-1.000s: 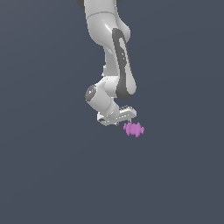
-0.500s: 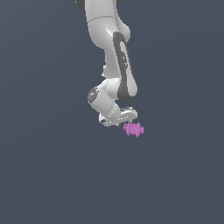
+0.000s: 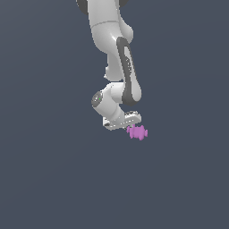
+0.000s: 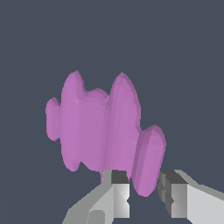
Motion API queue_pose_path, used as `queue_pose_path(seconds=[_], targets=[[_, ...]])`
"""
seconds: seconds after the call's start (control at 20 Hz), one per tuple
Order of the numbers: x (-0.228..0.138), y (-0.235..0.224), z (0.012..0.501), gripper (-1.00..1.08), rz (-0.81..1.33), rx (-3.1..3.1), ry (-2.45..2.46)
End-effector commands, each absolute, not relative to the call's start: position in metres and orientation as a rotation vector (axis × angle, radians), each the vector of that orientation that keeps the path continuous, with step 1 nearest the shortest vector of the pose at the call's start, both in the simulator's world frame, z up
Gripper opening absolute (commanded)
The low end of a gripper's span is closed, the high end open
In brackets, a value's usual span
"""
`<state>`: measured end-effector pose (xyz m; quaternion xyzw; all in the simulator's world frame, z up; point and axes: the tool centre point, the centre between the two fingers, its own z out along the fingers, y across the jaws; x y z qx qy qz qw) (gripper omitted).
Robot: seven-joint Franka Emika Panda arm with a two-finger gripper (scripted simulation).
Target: Pick up the object and move it to a goal position.
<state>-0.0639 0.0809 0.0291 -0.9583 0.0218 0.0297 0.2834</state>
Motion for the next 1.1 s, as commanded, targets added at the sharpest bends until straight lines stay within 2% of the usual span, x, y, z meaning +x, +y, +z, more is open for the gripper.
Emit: queue_pose_path(seconds=[0.0,0.55,1.05], targets=[[-0.065,0.083,0.028,-1.0,0.083,-2.563,0.055],[-0.054,0.076,0.038,-1.0,0.049,-2.557,0.028],[-0.003,0.058,0.093,-1.0,-0.112,-2.492,-0.167]])
